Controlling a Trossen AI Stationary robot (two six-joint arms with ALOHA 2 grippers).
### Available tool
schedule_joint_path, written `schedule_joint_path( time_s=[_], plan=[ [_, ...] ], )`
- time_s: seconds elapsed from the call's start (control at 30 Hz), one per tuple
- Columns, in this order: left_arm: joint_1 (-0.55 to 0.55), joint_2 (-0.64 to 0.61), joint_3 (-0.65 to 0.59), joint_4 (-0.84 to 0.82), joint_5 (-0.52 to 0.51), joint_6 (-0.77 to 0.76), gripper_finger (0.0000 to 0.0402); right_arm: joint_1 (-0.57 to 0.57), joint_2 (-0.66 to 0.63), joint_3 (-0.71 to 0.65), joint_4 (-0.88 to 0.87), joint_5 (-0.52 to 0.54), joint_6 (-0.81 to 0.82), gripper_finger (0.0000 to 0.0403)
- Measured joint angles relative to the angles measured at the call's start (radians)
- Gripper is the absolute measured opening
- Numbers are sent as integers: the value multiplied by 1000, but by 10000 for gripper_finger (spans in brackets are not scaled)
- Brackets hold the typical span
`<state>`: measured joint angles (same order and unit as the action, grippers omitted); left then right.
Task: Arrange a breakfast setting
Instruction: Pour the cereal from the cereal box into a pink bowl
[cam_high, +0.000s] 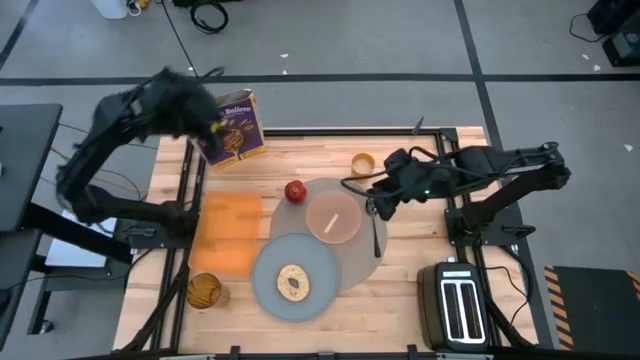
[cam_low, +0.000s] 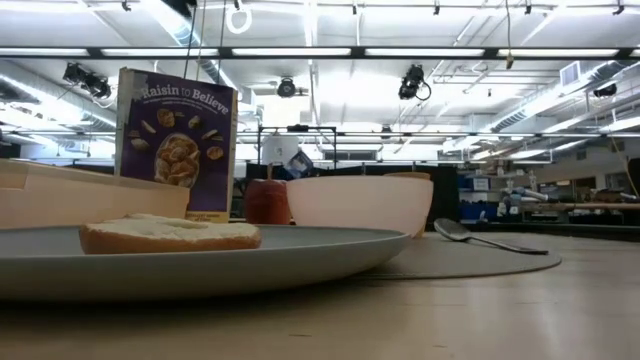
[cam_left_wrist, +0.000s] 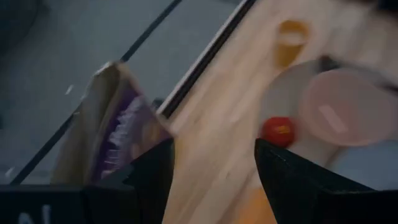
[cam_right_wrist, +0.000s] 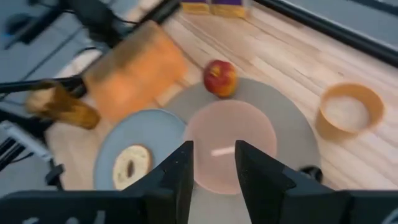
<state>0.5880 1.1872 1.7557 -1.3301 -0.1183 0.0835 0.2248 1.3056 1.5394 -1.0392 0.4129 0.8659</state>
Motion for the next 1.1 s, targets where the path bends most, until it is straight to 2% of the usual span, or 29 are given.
schedule_joint_path(
  time_s=[0.2, 0.33, 0.43, 0.73, 0.87, 0.97, 1.1],
  plan=[
    [226, 146, -1, 71, 6, 86, 231, 62, -17, 0, 43, 9, -46, 141],
    [287, 200, 0, 152, 42, 136, 231, 108, -16, -20, 43, 5, -2, 141],
    [326, 245, 0, 148, 48, 168, 231, 135, -16, -42, 40, -6, 16, 141],
    [357, 351, -1, 123, 45, 217, 231, 137, -16, -70, 43, -18, -29, 140],
    [355, 360, -2, 91, 51, 218, 227, 124, -16, -70, 65, -19, -80, 140],
    [340, 364, -2, 56, 71, 217, 206, 118, -16, -70, 81, -21, -131, 140],
    [315, 364, -4, 16, 72, 217, 147, 101, -16, -70, 109, -22, -219, 140]
  ],
)
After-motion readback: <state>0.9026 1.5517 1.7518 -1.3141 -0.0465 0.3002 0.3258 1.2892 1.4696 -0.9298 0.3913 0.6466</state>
